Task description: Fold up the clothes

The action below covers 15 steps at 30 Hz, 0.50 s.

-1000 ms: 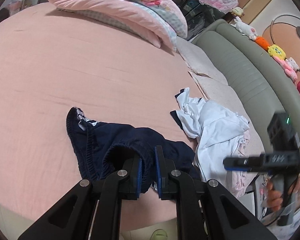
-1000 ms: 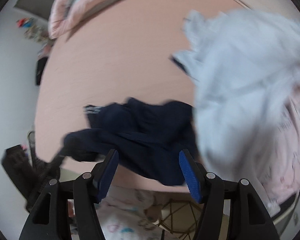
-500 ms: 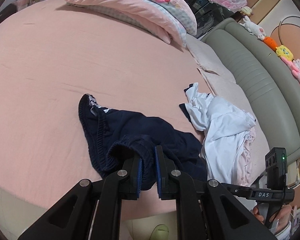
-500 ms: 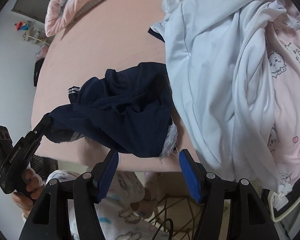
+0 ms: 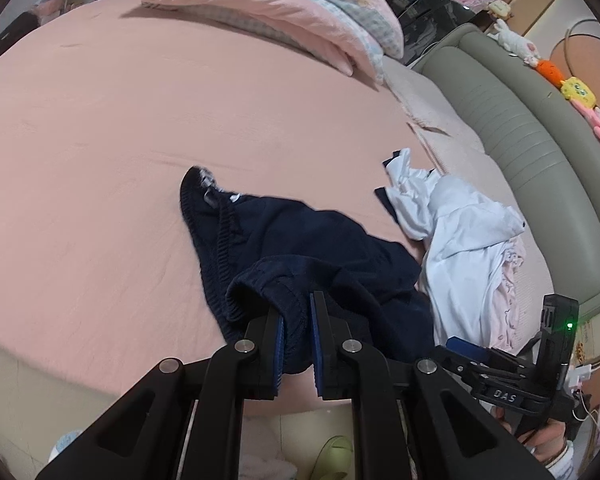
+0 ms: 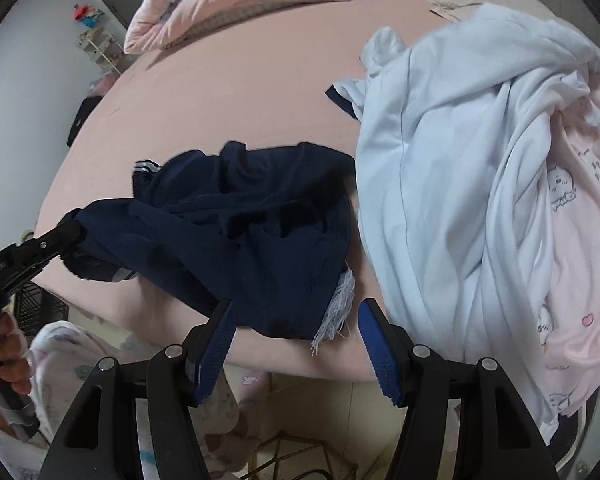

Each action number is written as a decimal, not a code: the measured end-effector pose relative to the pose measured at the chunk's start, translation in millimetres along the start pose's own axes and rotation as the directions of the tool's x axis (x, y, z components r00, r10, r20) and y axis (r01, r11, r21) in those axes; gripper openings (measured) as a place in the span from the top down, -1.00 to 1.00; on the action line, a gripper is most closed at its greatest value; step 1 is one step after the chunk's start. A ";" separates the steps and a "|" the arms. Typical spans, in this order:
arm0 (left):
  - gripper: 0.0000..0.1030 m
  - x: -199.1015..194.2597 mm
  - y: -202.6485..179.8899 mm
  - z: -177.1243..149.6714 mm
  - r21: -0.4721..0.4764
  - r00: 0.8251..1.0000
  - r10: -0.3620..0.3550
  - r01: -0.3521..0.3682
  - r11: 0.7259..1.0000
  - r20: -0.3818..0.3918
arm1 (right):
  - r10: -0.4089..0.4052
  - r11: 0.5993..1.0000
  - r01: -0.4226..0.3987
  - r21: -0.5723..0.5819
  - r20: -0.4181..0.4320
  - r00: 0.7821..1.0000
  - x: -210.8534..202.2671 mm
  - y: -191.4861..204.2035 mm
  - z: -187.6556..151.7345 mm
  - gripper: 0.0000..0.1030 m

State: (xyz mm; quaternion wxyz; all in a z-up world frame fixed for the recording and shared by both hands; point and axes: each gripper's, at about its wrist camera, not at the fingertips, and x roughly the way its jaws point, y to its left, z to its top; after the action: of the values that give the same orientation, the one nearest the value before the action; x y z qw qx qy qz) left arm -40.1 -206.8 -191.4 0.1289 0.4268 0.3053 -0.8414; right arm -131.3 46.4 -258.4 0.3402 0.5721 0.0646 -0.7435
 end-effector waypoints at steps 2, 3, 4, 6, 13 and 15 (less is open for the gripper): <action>0.81 0.1 1.4 -2.5 -0.007 1.000 0.007 -0.007 1.000 -0.009 | -0.004 1.000 0.004 0.010 -0.005 1.000 5.9 -1.1 -1.5 -0.21; 0.81 -0.2 1.8 -3.8 -0.009 1.000 0.010 -0.010 1.000 -0.011 | -0.002 1.000 0.002 0.015 -0.002 1.000 7.6 -1.3 -2.5 -0.21; 0.81 -0.5 2.2 -5.0 -0.011 1.000 0.013 -0.013 1.000 -0.014 | -0.001 1.000 0.001 0.018 0.001 1.000 9.0 -1.2 -3.4 -0.21; 0.81 -0.6 3.1 -6.4 -0.006 1.000 0.019 -0.019 1.000 -0.018 | -0.013 1.000 0.013 0.010 0.000 1.000 10.4 0.5 -4.9 -0.20; 0.81 3.2 9.2 -14.2 -0.037 0.999 0.026 -0.027 0.999 -0.041 | 0.009 1.000 -0.009 0.019 -0.003 1.000 15.8 1.5 -6.0 -0.01; 0.81 4.6 10.9 -16.0 -0.047 0.998 0.023 -0.026 0.999 -0.054 | 0.015 0.999 -0.015 0.035 -0.022 1.000 21.2 0.1 -6.0 0.02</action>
State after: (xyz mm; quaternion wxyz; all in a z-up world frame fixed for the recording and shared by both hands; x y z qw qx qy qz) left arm -27.4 -205.1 -206.6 0.1412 0.4498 0.3236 -0.8204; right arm -128.7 40.1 -279.4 0.3349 0.5867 0.0510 -0.7355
